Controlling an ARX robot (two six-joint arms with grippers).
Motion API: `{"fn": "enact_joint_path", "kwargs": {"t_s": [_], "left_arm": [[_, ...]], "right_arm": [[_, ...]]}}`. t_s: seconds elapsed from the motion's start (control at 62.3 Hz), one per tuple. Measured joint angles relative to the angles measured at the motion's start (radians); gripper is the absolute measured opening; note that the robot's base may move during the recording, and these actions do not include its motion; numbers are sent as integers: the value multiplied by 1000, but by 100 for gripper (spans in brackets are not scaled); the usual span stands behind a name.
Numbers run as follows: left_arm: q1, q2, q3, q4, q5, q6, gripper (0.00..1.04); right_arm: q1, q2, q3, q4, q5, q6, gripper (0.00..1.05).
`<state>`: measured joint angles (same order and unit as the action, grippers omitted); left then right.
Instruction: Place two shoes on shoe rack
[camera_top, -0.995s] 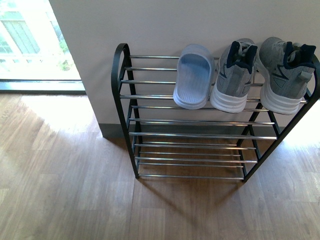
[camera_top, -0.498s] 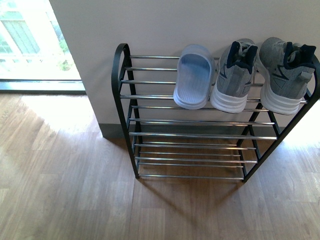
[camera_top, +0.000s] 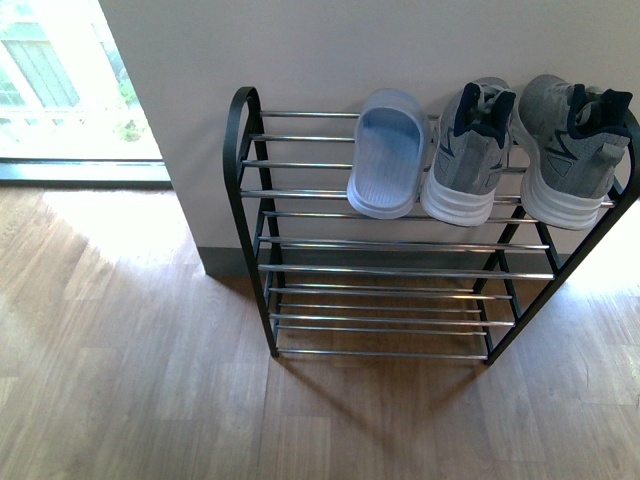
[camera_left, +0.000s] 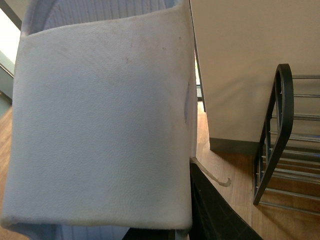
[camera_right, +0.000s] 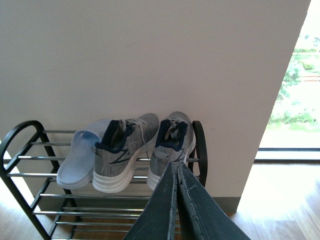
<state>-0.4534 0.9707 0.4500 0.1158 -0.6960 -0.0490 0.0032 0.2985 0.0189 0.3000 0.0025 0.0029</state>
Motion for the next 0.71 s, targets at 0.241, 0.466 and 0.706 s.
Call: {"fn": "enact_joint_path", "kwargs": {"t_s": [0.241,0.466,0.706], "left_arm": [[0,0,0,0,0,0,2],[0,0,0,0,0,0,2],[0,0,0,0,0,0,2]], "right_arm": [[0,-64,0,-64,0,0,2],[0,-119,0,-119,0,0,2],[0,-290,0,-296,-1,0,2]]}}
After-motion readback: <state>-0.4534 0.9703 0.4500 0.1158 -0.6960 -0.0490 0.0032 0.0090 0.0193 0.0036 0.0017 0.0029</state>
